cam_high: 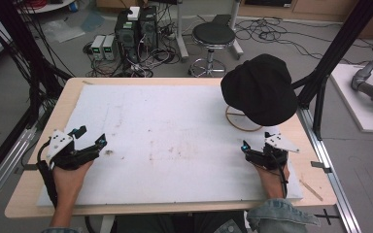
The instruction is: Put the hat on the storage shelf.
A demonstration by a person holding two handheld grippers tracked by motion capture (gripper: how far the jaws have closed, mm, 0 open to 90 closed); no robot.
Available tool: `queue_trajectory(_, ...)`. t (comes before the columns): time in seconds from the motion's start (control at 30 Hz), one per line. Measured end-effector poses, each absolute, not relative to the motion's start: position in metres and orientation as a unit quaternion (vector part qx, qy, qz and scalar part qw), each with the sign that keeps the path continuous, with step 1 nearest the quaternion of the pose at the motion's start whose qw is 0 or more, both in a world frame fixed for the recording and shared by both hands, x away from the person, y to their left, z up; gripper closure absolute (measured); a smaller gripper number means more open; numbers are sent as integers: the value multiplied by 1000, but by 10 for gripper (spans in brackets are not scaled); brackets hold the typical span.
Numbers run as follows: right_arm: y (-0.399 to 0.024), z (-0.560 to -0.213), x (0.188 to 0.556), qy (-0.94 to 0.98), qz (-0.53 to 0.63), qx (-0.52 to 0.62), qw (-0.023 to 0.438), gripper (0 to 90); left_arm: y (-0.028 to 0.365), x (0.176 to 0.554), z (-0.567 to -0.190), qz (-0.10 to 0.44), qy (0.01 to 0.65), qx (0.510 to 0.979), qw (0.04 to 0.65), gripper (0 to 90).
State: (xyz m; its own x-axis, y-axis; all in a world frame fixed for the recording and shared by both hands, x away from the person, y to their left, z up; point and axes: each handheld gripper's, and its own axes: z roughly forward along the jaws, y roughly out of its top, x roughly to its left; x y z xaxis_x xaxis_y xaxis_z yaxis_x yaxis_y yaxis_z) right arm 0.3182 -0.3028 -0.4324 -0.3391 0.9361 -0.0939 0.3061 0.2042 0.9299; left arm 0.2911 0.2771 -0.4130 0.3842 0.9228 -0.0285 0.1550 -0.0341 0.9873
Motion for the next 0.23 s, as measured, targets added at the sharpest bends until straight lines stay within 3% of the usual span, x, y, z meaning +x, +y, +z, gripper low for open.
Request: queue_trajectory(0.23,-302,-432,317,688,442,452,356,129,276,291,-415,353,426,635,539,224)
